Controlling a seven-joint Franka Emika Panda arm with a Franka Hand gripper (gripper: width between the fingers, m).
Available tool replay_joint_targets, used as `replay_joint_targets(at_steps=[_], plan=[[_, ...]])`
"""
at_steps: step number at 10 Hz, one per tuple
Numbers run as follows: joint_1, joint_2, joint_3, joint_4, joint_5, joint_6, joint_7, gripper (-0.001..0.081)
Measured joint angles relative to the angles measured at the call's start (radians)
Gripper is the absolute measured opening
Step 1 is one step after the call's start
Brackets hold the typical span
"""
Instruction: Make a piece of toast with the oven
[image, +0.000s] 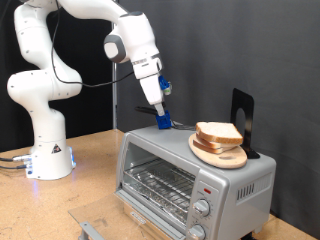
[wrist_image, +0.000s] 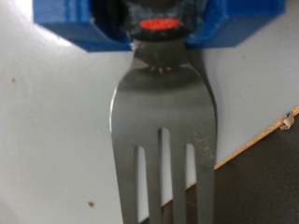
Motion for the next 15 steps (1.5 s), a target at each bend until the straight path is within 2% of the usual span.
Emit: replay_joint_targets(at_steps=[4, 9, 13, 15], plan=[[0.0, 0.031, 0.004, -0.01, 0.018, 0.001, 0.001, 0.08], [0.009, 0.076, 0.027, -0.016, 0.043, 0.058, -0.001, 0.08], [0.025, 0.085, 0.03, -0.016, 0.067, 0.066, -0.005, 0.08], [0.026, 0.086, 0.034, -0.016, 0.067, 0.069, -0.005, 0.0771]])
